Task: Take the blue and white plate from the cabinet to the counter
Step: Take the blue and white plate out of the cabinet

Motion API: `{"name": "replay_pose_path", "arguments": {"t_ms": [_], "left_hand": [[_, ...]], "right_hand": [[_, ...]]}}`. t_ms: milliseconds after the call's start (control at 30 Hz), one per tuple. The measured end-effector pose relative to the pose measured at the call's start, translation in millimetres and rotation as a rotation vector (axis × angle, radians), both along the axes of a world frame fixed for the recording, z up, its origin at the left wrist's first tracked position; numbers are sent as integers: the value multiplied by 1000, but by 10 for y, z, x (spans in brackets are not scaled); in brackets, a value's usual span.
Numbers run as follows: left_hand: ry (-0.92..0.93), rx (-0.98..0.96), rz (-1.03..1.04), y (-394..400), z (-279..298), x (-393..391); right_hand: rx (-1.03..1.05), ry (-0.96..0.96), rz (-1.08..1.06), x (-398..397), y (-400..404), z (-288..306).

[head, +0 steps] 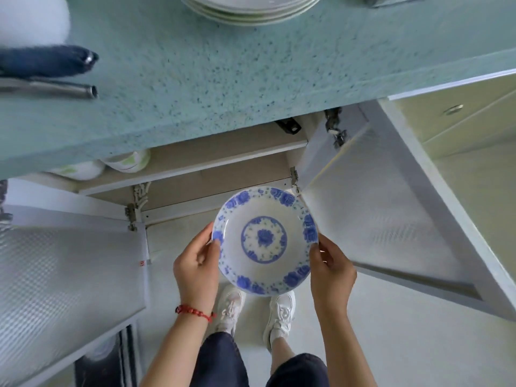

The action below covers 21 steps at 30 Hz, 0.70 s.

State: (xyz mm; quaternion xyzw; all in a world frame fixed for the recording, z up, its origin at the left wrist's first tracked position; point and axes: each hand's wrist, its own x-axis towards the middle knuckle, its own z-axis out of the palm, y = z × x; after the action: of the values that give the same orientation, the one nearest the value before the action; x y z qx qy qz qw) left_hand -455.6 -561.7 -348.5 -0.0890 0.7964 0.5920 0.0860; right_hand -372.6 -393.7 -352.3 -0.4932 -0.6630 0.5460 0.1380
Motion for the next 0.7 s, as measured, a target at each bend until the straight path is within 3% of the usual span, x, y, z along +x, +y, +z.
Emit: {"name": "replay_pose_path", "arguments": {"t_ms": [400, 700], "left_hand": [[-9, 8, -338, -25, 859, -146], [-60, 52, -675, 357, 1267, 273]], "right_hand": [[-10, 110, -254, 338, -196, 833], [58, 99, -513, 1253, -300, 1278]]}}
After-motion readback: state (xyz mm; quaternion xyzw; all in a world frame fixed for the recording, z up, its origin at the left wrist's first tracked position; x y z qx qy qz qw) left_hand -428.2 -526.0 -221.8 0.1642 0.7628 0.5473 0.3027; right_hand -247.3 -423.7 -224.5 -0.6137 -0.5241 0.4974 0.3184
